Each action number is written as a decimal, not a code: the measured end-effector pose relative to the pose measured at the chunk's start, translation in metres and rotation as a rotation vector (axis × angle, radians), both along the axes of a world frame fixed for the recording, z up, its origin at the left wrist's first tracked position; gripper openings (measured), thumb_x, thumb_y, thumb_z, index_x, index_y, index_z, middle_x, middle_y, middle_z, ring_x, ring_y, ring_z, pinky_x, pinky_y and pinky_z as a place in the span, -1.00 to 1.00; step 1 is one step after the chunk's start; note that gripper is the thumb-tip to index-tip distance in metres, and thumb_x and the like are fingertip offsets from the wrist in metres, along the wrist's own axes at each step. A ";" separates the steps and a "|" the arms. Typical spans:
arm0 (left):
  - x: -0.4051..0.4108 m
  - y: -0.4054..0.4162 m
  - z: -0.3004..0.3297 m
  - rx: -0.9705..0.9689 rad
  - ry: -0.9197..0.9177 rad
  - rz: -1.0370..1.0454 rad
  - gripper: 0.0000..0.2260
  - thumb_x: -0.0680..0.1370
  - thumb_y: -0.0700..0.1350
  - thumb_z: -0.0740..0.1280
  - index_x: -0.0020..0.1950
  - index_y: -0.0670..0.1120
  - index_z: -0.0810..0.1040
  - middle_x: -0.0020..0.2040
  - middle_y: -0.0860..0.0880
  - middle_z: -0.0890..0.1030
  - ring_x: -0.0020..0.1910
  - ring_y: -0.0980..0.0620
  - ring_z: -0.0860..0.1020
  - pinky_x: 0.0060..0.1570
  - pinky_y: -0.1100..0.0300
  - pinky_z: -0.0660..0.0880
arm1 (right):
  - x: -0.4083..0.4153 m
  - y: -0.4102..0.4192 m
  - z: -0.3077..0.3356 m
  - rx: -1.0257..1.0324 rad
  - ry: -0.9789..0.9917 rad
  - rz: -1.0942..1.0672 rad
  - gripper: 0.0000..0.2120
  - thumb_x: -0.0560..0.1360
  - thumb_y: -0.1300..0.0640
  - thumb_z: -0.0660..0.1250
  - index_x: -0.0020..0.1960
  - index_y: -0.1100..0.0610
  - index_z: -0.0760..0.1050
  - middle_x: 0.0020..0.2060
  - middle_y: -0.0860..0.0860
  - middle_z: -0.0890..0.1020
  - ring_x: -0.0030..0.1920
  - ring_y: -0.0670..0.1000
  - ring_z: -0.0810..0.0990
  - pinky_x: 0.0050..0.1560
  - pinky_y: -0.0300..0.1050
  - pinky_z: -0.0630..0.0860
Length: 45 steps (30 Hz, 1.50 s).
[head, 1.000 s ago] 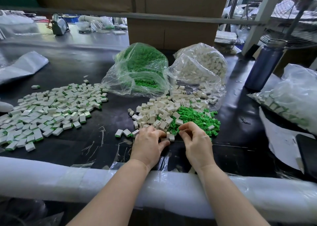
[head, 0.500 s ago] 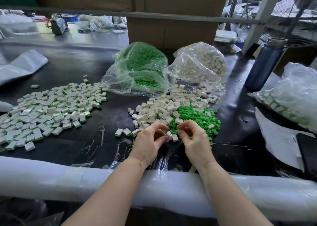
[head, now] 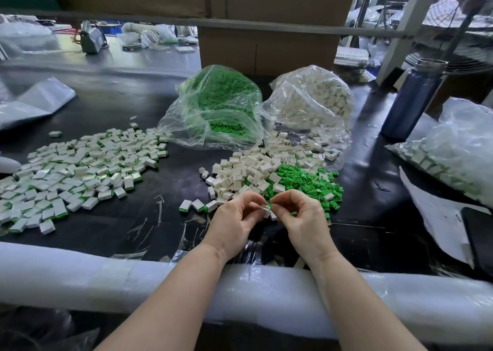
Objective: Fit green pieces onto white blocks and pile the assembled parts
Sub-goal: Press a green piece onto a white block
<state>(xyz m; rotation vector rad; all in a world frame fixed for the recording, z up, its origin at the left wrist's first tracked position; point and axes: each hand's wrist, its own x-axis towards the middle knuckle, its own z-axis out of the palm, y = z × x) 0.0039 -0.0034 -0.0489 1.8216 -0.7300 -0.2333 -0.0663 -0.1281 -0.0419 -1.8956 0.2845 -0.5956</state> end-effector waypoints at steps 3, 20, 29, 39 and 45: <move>0.000 0.000 -0.001 0.007 -0.015 -0.008 -0.77 0.51 -0.19 0.36 -0.15 0.17 0.50 -0.21 0.08 0.63 -0.15 0.10 0.59 0.02 0.25 0.51 | 0.000 -0.001 0.001 0.003 -0.030 -0.027 -0.83 0.43 0.33 0.39 -0.20 0.07 0.56 -0.29 -0.09 0.62 -0.25 -0.22 0.55 -0.15 -0.41 0.46; 0.002 0.000 -0.002 0.015 -0.007 0.006 -0.79 0.52 -0.19 0.34 -0.18 0.13 0.50 -0.25 0.07 0.59 -0.25 0.17 0.54 -0.14 0.41 0.46 | -0.001 0.001 0.002 0.041 0.045 0.010 -0.85 0.43 0.34 0.40 -0.22 0.11 0.59 -0.34 -0.06 0.63 -0.30 -0.21 0.57 -0.18 -0.37 0.50; 0.003 0.000 -0.001 -0.033 0.089 0.012 -0.84 0.51 -0.19 0.35 -0.16 0.08 0.56 -0.29 0.10 0.60 -0.29 0.21 0.55 -0.14 0.34 0.48 | 0.000 0.001 0.002 0.043 0.051 -0.010 -0.85 0.42 0.32 0.40 -0.23 0.10 0.61 -0.33 -0.02 0.65 -0.28 -0.12 0.60 -0.16 -0.30 0.54; 0.001 0.000 0.003 -0.062 0.152 -0.007 -0.88 0.51 -0.24 0.35 -0.15 -0.03 0.58 -0.21 -0.04 0.63 -0.15 -0.01 0.60 0.00 0.14 0.56 | 0.000 0.002 0.001 0.085 0.085 0.037 -0.86 0.40 0.32 0.43 -0.17 0.12 0.54 -0.40 0.02 0.58 -0.41 -0.15 0.51 -0.33 -0.30 0.46; 0.000 0.000 0.004 -0.057 0.159 -0.046 -0.89 0.50 -0.29 0.35 -0.14 -0.09 0.62 -0.20 -0.07 0.64 -0.20 0.11 0.57 -0.06 0.31 0.53 | -0.002 -0.001 0.003 0.134 0.102 0.066 -0.78 0.36 0.37 0.43 -0.24 0.09 0.49 -0.46 -0.01 0.54 -0.46 -0.16 0.48 -0.37 -0.27 0.46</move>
